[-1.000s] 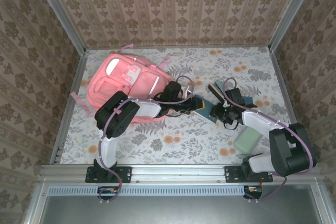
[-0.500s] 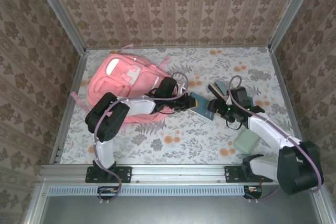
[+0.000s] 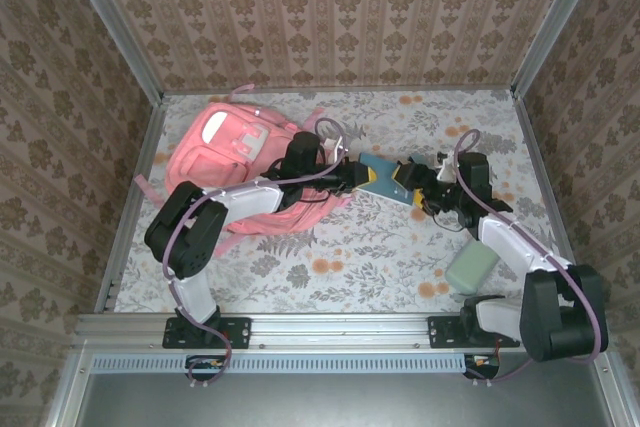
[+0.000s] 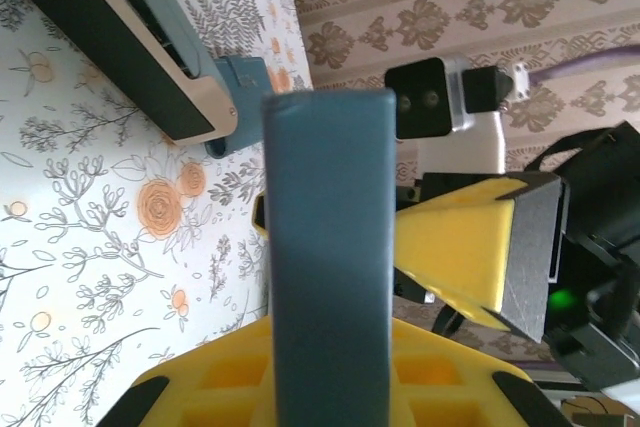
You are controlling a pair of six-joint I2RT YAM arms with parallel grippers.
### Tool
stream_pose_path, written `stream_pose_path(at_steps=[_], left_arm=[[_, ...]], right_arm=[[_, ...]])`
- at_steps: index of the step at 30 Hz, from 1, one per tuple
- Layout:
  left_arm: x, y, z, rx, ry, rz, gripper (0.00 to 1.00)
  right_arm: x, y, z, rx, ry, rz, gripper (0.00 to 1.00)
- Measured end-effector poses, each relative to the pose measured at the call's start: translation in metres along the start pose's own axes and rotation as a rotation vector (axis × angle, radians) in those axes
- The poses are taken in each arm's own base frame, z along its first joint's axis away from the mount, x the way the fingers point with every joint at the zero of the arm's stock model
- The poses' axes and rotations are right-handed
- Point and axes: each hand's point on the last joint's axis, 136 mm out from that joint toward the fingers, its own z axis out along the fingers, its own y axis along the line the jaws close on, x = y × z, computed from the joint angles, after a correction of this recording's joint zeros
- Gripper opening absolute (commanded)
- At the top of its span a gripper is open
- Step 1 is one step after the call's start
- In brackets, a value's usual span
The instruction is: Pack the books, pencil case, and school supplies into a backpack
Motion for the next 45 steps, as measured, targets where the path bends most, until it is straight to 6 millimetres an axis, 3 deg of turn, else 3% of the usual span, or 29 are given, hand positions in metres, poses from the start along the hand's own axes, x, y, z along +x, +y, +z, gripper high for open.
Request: stream_pose_path(at_steps=[6,9,14,16,19,20,24,31,36,41,45], left_arm=[[0.000,-0.007,-0.002,0.034,-0.003,-0.010,0.00],[-0.003,-0.011,-0.004,0.046,-0.014,-0.003,0.00],[-0.006,-0.001,-0.011,0.015,-0.024,-0.034,0.22],[-0.004,0.004,-0.011,-0.005,-0.016,-0.040,0.27],[0.002,0.011,-0.014,-0.050,-0.001,-0.025,0.49],[0.004,0.016,-0.017,-0.081,0.003,-0.027,0.51],[-0.001,0.031,-0.036,-0.241,-0.010,0.024,0.53],[-0.042,0.039,-0.086,-0.635,-0.080,0.279,0.53],[-0.034,0.080,-0.111,-0.948,0.013,0.399,0.56],[-0.015,0.130,-0.118,-1.231,0.182,0.496,0.56],[-0.007,0.152,-0.123,-1.363,0.260,0.549,0.51]], right_arm=[[-0.003,0.010,0.003,-0.094,0.043,0.037,0.70],[-0.006,0.011,0.002,-0.109,0.038,0.049,0.40],[-0.010,0.019,-0.004,-0.148,0.030,0.037,0.01],[-0.009,0.023,-0.007,-0.158,0.030,0.032,0.00],[-0.007,0.026,-0.011,-0.163,0.031,0.026,0.00],[-0.007,0.027,-0.012,-0.164,0.029,0.023,0.00],[-0.008,0.020,-0.015,-0.130,0.009,0.028,0.00],[-0.002,0.009,-0.018,-0.086,0.004,0.044,0.00],[0.001,0.007,-0.020,-0.078,0.003,0.045,0.00],[0.003,0.007,-0.022,-0.073,-0.001,0.047,0.00],[0.005,0.003,-0.021,-0.065,0.001,0.055,0.00]])
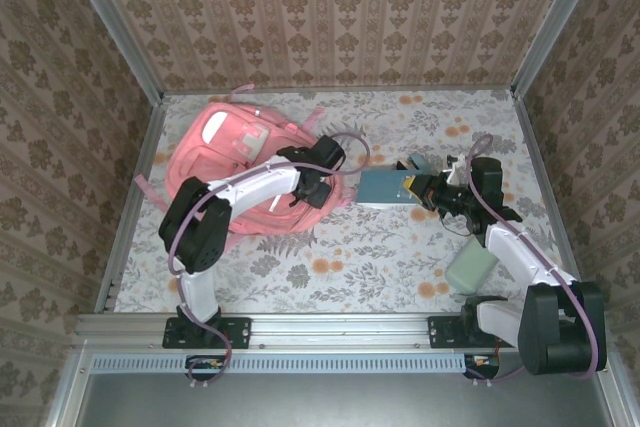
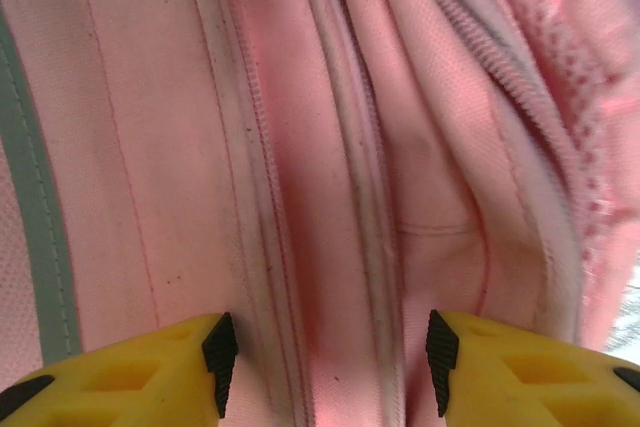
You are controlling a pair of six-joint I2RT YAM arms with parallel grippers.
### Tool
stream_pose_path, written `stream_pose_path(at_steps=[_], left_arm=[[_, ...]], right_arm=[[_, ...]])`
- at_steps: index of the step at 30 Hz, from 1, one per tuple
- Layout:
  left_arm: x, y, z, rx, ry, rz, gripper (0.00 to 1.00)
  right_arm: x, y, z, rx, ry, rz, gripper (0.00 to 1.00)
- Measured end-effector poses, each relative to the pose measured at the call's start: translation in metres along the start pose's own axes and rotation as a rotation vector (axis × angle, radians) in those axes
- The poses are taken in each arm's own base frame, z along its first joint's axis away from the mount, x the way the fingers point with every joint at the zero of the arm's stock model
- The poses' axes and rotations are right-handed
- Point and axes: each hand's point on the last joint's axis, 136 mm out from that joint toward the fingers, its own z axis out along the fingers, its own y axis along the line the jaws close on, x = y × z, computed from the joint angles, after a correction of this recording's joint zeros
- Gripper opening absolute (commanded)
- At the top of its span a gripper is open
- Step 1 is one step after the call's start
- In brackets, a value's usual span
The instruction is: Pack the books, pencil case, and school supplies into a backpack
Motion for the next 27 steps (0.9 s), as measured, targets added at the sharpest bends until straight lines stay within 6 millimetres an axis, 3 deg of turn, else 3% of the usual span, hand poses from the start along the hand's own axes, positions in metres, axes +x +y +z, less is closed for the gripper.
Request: stream_pose_path(at_steps=[3,7,9,14,17,24,27], left_arm=[[0.000,0.006,0.002,-0.040,0.006,0.012,0.40],[0.000,0.009,0.004,-0.078,0.012,0.029,0.08],[0.001,0.014,0.004,-0.102,0.015,0.033,0.00],[0.000,0.017,0.001,-0.111,0.010,0.036,0.00],[-0.005,0.020,-0.011,-0.102,-0.012,0.022,0.00],[-0.038,0.052,-0.087,-0.016,-0.202,-0.132,0.00],[-0.044,0.066,-0.119,0.035,-0.280,-0.196,0.00]], right_arm=[[0.001,-0.001,0.000,0.001,0.001,0.002,0.00],[0.001,-0.001,0.000,0.001,0.001,0.003,0.00],[0.002,-0.002,0.000,0.003,0.003,0.007,0.00],[0.007,-0.002,0.003,-0.002,0.017,0.015,0.00],[0.012,0.005,0.008,-0.022,0.033,0.011,0.00],[0.032,0.014,0.034,-0.042,0.107,0.001,0.00],[0.037,0.015,0.048,-0.037,0.135,0.004,0.00]])
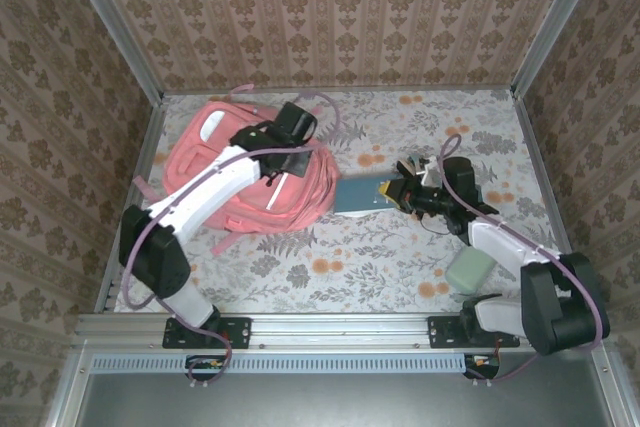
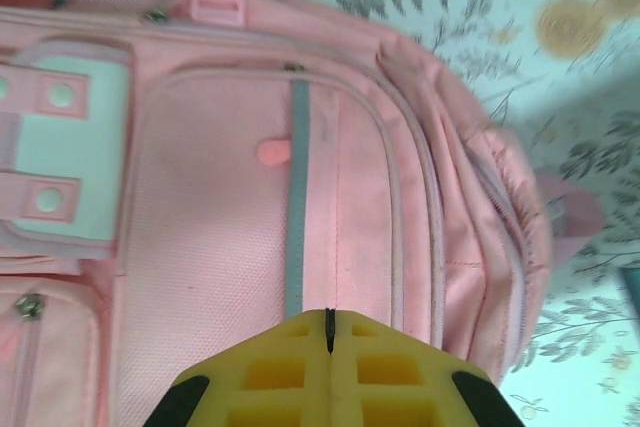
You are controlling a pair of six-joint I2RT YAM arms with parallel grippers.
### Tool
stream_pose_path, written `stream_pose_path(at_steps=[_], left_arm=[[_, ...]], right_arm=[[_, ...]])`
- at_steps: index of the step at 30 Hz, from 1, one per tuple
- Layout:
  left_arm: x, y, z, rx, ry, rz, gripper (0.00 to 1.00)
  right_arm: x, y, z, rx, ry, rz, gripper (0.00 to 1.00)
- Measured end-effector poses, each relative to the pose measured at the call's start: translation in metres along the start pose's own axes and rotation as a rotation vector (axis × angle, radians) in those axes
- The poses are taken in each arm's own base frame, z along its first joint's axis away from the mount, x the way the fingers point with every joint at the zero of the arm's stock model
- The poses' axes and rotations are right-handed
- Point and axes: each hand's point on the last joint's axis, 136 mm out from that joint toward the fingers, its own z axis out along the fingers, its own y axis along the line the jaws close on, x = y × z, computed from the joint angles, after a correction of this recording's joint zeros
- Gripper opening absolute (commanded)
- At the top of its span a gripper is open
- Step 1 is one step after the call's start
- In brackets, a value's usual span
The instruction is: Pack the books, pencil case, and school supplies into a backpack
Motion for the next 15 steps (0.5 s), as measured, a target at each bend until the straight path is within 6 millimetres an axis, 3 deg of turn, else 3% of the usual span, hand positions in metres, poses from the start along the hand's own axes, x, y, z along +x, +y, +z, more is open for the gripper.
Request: stream_pose_path(at_steps=[1,2,3,4,5,8,15], left_arm=[[-0.003,0.002,-0.006,0.014,-0.014,-0.011,0.00],[-0.005,0.003,-0.011,0.027,-0.024,-0.020,0.07],[-0.005,0.003,-0.013,0.039,-0.026,-0.024,0.24],[-0.004,0.001,-0.013,0.051,-0.023,-0.026,0.35],[-0.003,-0.002,-0.010,0.064,-0.012,-0.022,0.38],[0.008,-0.011,0.006,0.090,0.039,-0.011,0.44],[0.048,-0.022,0.057,0.084,0.202,0.023,0.47]], right_arm=[[0.000,0.001,0.003,-0.001,0.004,0.000,0.00],[-0.001,0.001,0.006,-0.002,0.005,0.002,0.00],[-0.004,0.001,0.008,-0.003,0.000,0.005,0.00],[-0.006,0.001,0.009,-0.003,-0.006,0.007,0.00],[-0.007,0.000,0.010,-0.002,-0.012,0.008,0.00],[-0.010,0.002,0.010,-0.003,-0.022,0.003,0.00],[-0.011,0.003,0.010,-0.004,-0.026,0.000,0.00]])
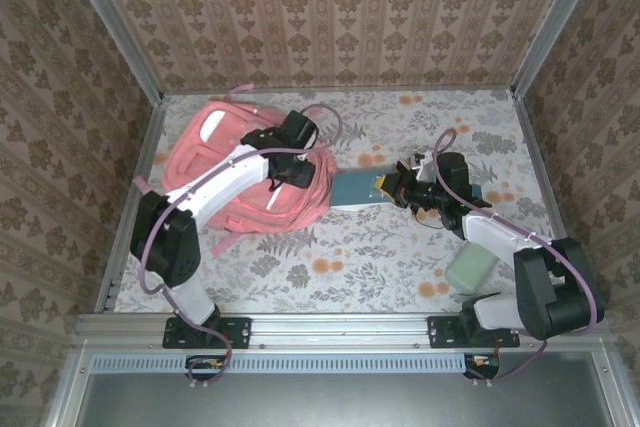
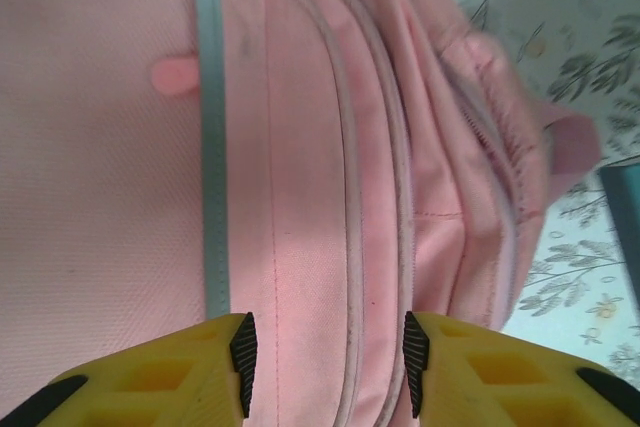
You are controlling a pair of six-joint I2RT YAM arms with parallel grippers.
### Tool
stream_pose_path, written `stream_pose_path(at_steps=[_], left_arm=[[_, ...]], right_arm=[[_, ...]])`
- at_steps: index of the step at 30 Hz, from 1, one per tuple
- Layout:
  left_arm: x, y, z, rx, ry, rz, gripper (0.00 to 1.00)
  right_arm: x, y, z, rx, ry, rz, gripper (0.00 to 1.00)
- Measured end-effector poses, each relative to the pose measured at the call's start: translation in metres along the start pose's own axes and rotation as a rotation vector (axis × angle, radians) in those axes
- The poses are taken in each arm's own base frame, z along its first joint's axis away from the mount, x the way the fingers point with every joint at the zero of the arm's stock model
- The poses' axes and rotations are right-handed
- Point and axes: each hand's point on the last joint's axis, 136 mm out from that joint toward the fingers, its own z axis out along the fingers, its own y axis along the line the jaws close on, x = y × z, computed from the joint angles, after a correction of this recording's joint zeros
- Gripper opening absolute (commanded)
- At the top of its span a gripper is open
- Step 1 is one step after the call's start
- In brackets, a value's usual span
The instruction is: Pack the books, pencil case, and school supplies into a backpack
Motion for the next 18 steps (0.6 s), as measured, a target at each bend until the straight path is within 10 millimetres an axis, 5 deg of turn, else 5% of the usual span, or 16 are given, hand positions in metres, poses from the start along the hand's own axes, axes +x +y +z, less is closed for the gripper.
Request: stream_pose_path(at_steps=[12,14,18], left_arm=[[0.026,0.001,0.064,-0.156,0.151,0.116,0.47],[0.025,0.005,0.067,-0.198,0.153,0.133,0.38],[0.026,0.012,0.071,-0.263,0.158,0.165,0.00]], right_arm=[[-0.004,0.007,-0.010,-0.013,-0.032,-0.017,0.00],[-0.004,0.006,-0.011,-0.011,-0.034,-0.015,0.00],[-0.004,0.004,-0.011,-0.007,-0.037,-0.012,0.00]])
